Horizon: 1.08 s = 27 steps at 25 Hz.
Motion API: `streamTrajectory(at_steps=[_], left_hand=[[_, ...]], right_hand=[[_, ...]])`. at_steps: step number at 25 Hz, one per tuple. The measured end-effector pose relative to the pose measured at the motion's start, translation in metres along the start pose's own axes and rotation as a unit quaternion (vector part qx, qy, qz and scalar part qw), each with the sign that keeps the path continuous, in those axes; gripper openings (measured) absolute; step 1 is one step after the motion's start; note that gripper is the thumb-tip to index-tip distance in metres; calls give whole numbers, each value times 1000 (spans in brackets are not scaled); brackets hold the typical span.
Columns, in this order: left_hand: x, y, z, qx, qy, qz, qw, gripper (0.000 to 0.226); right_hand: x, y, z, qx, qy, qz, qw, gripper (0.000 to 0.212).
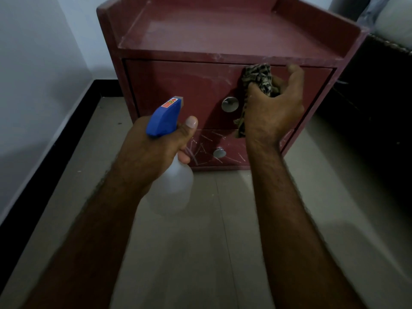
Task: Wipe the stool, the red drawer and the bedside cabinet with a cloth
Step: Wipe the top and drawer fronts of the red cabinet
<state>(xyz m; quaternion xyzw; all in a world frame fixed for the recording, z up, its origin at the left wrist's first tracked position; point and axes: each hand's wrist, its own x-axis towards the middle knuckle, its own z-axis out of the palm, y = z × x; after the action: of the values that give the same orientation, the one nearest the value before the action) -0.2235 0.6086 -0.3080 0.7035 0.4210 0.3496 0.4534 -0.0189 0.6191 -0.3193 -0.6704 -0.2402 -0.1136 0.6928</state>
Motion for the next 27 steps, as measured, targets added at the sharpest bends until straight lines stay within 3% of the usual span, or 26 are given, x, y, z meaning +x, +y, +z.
streamTrajectory(at_steps=[7,12,17,23,27], left_hand=[[-1,1,-2,15,-1,3,1000,18],[0,1,-7,4,3,-2,1000,18],[-2,1,-11,7,8,-14,1000,21],[-2,-5,-19,-11,18,-15,1000,20],[-2,-8,-21,-15,20,-24,999,22]], right_hand=[[-14,-9,13,10,-46,-31,998,60],[-12,-9,13,2,-6,2,1000,58],[-28,-18,22,-2,-61,-33,998,63],[-20,-14,18,9,-18,4,1000,61],[-41,-28,33,11,-62,-35,997,62]])
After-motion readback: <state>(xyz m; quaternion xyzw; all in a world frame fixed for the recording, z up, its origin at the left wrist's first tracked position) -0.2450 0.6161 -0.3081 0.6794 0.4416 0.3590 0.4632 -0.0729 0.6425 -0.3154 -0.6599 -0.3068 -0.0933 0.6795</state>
